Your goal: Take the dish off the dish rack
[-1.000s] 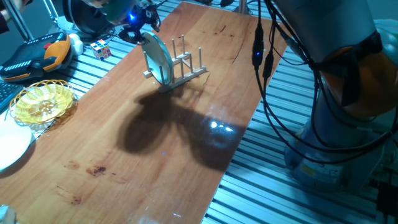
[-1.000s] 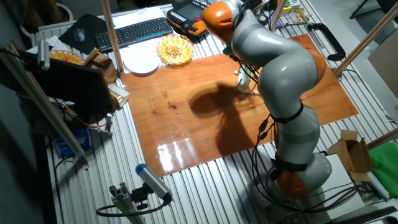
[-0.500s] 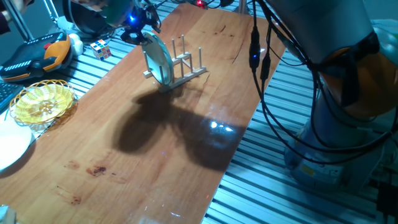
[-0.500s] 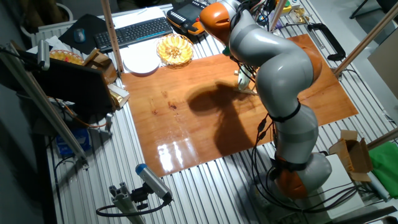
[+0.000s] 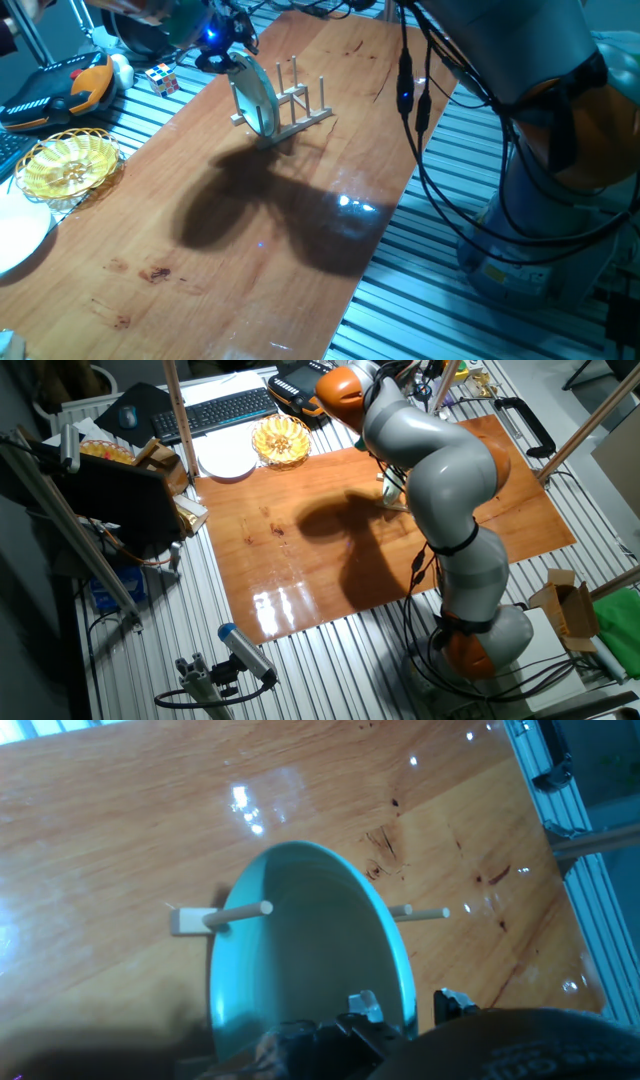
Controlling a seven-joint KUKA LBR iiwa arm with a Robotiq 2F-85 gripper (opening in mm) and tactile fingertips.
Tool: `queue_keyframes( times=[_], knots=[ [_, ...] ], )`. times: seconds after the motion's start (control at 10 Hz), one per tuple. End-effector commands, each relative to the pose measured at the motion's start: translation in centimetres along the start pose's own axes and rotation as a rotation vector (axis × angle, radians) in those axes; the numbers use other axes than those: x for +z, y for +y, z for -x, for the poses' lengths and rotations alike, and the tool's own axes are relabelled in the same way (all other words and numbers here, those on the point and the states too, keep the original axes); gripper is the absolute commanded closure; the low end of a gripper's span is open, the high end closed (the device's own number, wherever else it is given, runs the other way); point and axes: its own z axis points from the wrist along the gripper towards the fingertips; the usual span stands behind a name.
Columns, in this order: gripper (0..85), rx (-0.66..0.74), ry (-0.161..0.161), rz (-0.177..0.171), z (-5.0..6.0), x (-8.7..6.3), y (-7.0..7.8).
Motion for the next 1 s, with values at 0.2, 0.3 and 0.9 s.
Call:
queue_keyframes(
  times=[0.2,0.3,0.9],
  knots=[
    [53.7,0.019,0.016,-0.026,-0.06,0.08,-0.06],
    [55.7,0.021,0.024,-0.031,-0.09,0.23,-0.11],
    [58.7,0.012,0.029,-0.048,-0.24,0.7,0.08]
  ],
)
